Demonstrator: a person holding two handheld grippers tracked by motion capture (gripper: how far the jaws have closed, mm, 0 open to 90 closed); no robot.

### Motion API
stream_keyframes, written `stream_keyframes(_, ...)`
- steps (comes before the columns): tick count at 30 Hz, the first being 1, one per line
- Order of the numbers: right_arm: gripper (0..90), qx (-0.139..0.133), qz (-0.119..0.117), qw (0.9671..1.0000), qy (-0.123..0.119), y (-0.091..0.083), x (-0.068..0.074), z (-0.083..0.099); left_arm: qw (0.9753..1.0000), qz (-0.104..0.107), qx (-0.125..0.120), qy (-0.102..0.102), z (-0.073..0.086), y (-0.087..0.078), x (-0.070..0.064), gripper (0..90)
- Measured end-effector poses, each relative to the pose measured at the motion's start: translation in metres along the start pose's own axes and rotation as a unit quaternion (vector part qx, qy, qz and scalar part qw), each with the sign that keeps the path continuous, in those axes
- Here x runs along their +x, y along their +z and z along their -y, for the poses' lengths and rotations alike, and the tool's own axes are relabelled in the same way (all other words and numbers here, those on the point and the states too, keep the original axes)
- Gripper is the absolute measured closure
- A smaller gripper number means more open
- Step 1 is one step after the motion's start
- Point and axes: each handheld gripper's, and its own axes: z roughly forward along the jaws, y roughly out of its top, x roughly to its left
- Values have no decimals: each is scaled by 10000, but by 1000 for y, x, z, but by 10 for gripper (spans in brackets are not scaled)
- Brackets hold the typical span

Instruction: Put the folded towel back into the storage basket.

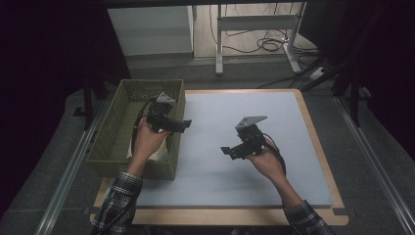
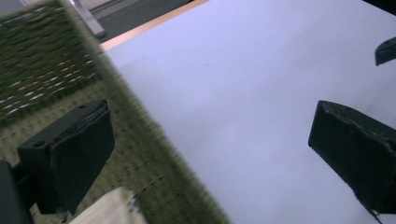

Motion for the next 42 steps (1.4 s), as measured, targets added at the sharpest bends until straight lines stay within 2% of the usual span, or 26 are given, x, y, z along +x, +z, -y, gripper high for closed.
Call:
stream_keyframes(10, 41, -12, 176, 9997, 161, -18, -15, 22, 9997, 201, -21, 130, -8, 14, -23, 0)
stream_keyframes(11, 41, -24, 206, 9996, 185, -23, -18, 27, 9994, 307, -63, 160, -10, 17, -29, 0)
stream_keyframes(15, 41, -27, 256, 9994, 239, -30, -22, 34, 9989, 371, -85, 273, -13, 24, -42, 0)
stream_keyframes(16, 41, -29, 278, 9993, 256, -32, -23, 37, 9989, 371, -85, 273, -13, 24, -42, 0)
stream_keyframes(19, 41, -15, 328, 9990, 289, -38, -25, 43, 9982, 455, -110, 367, -15, 29, -56, 0)
stream_keyframes(24, 41, -44, 371, 9986, 364, -46, -29, 53, 9972, 631, -172, 372, -15, 33, -70, 0)
stream_keyframes(25, 41, -51, 396, 9985, 383, -49, -31, 58, 9968, 662, -202, 389, -13, 36, -77, 0)
stream_keyframes(26, 41, -51, 396, 9985, 383, -49, -31, 58, 9968, 662, -202, 389, -13, 36, -77, 0)
stream_keyframes(27, 41, -59, 416, 9982, 434, -53, -33, 64, 9962, 743, -216, 408, -10, 39, -85, 0)
stream_keyframes(29, 41, -54, 442, 9980, 458, -55, -34, 69, 9960, 766, -214, 408, -9, 40, -89, 0)
stream_keyframes(30, 41, -51, 452, 9979, 466, -56, -34, 72, 9951, 821, -219, 496, -6, 43, -100, 0)
stream_keyframes(31, 41, -60, 473, 9978, 467, -57, -35, 75, 9949, 806, -212, 569, -4, 45, -105, 0)
stream_keyframes(32, 41, -62, 487, 9976, 489, -58, -35, 78, 9949, 806, -212, 569, -4, 45, -105, 0)
stream_keyframes(33, 41, -57, 501, 9975, 493, -60, -35, 81, 9941, 844, -156, 670, 0, 49, -115, 0)
stream_keyframes(34, 41, -61, 506, 9974, 516, -61, -35, 83, 9936, 877, -149, 690, 2, 52, -119, 0)
stream_keyframes(40, 41, -62, 595, 9967, 552, -68, -36, 99, 9919, 1001, -95, 772, 17, 61, -133, 0)
stream_keyframes(42, 41, -63, 637, 9963, 582, -72, -37, 108, 9912, 1091, -52, 743, 29, 68, -138, 0)
